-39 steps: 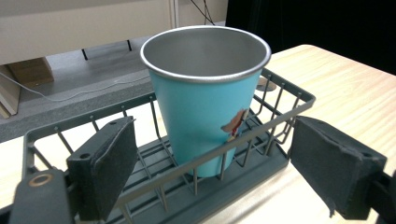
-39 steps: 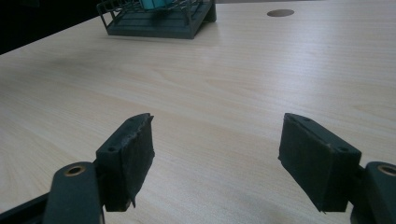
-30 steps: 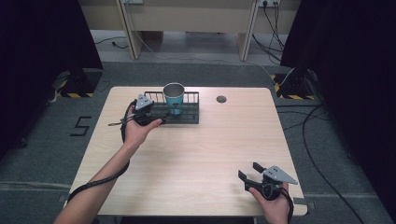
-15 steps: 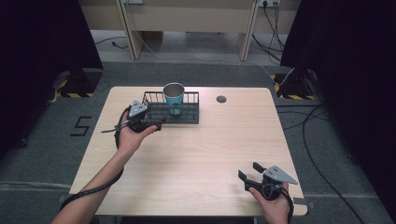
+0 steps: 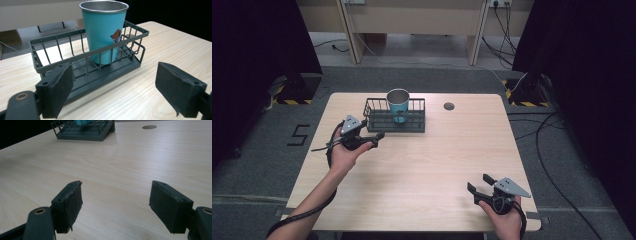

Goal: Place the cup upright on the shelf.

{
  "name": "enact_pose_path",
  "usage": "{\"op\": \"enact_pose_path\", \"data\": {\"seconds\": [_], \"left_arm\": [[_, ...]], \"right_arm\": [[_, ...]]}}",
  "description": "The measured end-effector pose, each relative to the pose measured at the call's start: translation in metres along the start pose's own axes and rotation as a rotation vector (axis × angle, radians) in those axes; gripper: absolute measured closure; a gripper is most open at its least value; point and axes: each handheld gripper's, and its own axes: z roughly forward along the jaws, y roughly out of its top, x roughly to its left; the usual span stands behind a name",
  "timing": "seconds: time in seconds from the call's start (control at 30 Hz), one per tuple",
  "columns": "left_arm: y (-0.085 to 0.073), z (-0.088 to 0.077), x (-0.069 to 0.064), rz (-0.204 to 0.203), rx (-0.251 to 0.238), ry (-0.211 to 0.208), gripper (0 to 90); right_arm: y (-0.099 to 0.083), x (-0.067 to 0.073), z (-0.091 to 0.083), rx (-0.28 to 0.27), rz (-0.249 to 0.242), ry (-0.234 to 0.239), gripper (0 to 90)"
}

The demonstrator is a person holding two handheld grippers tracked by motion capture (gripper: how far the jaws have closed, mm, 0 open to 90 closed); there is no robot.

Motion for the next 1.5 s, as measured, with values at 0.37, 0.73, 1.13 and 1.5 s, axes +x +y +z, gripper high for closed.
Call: {"op": "enact_pose_path", "data": {"seconds": [0.37, 0.73, 1.13, 1.5], "left_arm": [[-0.01, -0.018, 0.0, 0.005, -0.002, -0.003, 14.3], [-0.027, -0.041, 0.005, -0.02, -0.008, 0.016, 14.3], [-0.051, -0.063, 0.009, -0.028, 0.007, 0.035, 14.3], [-0.072, -0.075, 0.011, -0.035, 0.016, 0.043, 14.4]], "right_arm": [[0.0, 0.0, 0.0, 0.0, 0.0, -0.001, 26.9], [0.0, 0.0, 0.0, 0.0, 0.003, -0.003, 26.9], [0.0, 0.0, 0.0, 0.001, 0.003, -0.005, 26.9], [0.0, -0.001, -0.001, -0.002, 0.007, -0.008, 26.9]]}}
